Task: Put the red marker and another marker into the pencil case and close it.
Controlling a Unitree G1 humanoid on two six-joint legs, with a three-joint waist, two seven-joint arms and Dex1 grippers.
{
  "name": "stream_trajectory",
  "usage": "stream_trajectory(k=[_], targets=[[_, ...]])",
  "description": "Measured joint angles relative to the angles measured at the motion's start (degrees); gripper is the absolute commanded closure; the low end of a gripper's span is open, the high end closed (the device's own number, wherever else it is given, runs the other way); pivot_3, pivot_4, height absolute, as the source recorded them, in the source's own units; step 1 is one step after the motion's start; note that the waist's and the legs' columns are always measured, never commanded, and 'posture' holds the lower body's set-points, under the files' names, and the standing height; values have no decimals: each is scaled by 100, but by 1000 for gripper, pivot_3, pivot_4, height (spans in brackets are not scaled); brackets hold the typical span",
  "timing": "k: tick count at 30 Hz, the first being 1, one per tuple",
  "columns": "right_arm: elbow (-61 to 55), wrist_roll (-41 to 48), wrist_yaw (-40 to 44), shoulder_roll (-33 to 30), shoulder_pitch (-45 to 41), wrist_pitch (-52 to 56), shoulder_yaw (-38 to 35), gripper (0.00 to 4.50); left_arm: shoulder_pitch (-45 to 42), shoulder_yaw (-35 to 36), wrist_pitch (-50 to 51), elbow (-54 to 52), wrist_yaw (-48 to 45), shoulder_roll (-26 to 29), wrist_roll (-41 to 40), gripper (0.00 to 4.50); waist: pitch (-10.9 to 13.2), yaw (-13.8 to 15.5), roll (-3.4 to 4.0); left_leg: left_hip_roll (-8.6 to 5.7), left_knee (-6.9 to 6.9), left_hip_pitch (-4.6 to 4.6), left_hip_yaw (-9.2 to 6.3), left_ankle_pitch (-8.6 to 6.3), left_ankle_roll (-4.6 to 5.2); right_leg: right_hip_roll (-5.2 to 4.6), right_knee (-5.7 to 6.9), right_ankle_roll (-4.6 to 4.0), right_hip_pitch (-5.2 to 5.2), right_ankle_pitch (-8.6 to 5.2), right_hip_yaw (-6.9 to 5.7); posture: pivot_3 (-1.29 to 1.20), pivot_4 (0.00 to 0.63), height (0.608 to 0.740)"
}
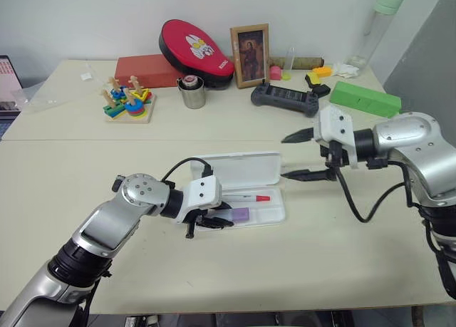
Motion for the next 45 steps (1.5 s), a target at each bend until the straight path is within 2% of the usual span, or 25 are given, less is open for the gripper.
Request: stream_trajectory(k=[4, 19, 21, 35, 45], targets=[[-206, 14, 256, -242, 277, -95, -42, 570, -1, 0, -4, 4, 0, -62, 24, 3300, 0, -2, 0, 0, 4, 0, 0, 0, 0, 0, 1, 0, 2, 0, 0, 0, 150, 740], [-447, -6, 400, -322, 565, -199, -42, 570, -6, -57, -259, 156, 24, -176, 431, 3300, 0, -6, 0, 0, 7, 0, 0, 0, 0, 0, 0, 1, 3, 0, 1, 0, 150, 740], [-447, -8, 394, -321, 564, -202, -42, 570, -6, -58, -262, 156, 24, -189, 476, 2598, 0, -6, 0, 0, 7, 0, 0, 0, 0, 0, 0, 1, 3, 0, 1, 0, 150, 740], [-447, -6, 321, -317, 563, -209, -43, 570, -7, -39, -261, 65, 2, -240, 456, 17, 0, -6, 0, 0, 7, 0, 0, 0, 0, 0, 0, 0, 3, 0, 1, 0, 150, 740], [-433, 220, 281, -191, 423, -85, -155, 570, 0, 753, 281, -767, 211, -171, -189, 6, 0, -9, 0, 0, 9, 1, -1, 0, 0, 0, 1, 0, 5, 0, 0, 0, 150, 740]])
